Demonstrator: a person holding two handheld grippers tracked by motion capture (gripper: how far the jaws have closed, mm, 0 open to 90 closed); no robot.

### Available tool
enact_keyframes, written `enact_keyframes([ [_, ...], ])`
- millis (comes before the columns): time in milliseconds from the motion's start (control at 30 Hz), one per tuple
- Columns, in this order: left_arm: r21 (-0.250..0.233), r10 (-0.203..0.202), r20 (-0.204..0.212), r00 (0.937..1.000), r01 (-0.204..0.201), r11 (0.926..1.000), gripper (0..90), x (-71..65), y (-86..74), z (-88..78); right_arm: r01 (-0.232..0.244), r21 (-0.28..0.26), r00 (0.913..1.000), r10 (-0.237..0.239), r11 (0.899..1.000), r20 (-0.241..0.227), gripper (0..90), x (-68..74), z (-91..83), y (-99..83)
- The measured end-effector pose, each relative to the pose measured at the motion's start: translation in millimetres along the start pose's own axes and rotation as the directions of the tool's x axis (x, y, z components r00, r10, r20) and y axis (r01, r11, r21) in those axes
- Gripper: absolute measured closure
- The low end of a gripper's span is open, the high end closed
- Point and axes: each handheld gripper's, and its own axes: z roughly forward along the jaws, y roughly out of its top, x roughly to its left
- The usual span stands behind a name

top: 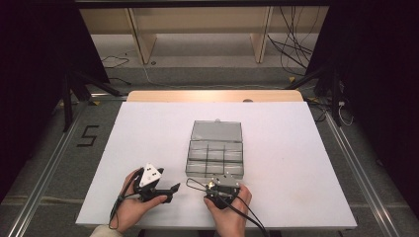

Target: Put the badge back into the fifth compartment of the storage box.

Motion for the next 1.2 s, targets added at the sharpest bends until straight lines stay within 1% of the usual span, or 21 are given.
enact_keyframes([
  [167, -0.004, -0.006, -0.001, 1.0000, 0.006, 1.0000, 21.2, 0.2, -0.2, -0.5, -0.013, -0.006, 0.9998, 0.013, 1.000, 0.017, 43.7, 1.3, 0.0, -0.5],
  [233, -0.003, -0.003, -0.001, 1.0000, 0.003, 1.0000, 21.3, 0.3, -0.2, -0.4, -0.016, -0.009, 0.9996, 0.016, 1.000, 0.022, 46.9, 1.2, -0.2, -0.6],
  [300, -0.001, 0.001, 0.001, 1.0000, -0.001, 1.0000, 21.3, 0.5, -0.1, -0.6, -0.019, -0.012, 0.9996, 0.019, 1.000, 0.022, 47.0, 0.7, -0.2, -0.8],
  [367, -0.004, -0.006, -0.001, 1.0000, 0.006, 1.0000, 21.3, 0.3, -0.3, -0.5, -0.017, -0.013, 0.9995, 0.017, 1.000, 0.025, 47.1, 1.1, -0.3, -0.9],
  [500, -0.007, -0.011, -0.002, 0.9999, 0.011, 0.9999, 21.4, 0.6, -0.5, -0.5, -0.028, -0.018, 0.9993, 0.029, 0.999, 0.023, 47.1, 0.9, -0.8, -1.5],
  [633, -0.005, -0.005, -0.004, 1.0000, 0.005, 1.0000, 21.4, 1.3, -0.5, -1.1, -0.034, -0.021, 0.9993, 0.035, 0.999, 0.015, 47.1, -0.3, -1.2, -1.8],
  [867, -0.005, -0.006, -0.005, 1.0000, 0.006, 1.0000, 21.4, 1.9, -0.8, -1.4, -0.041, -0.028, 0.9992, 0.041, 0.999, 0.003, 47.1, -1.5, -2.5, -2.8],
  [1100, -0.004, -0.002, -0.006, 1.0000, 0.002, 1.0000, 21.3, 2.6, -0.7, -1.5, -0.016, -0.033, 0.9999, 0.016, 0.999, 0.002, 47.1, -1.1, -3.9, -4.3],
  [1200, -0.005, -0.003, -0.007, 1.0000, 0.003, 1.0000, 21.3, 2.7, -0.6, -1.7, -0.009, -0.035, 0.9999, 0.008, 0.999, -0.008, 47.1, -1.1, -5.8, -4.4],
])
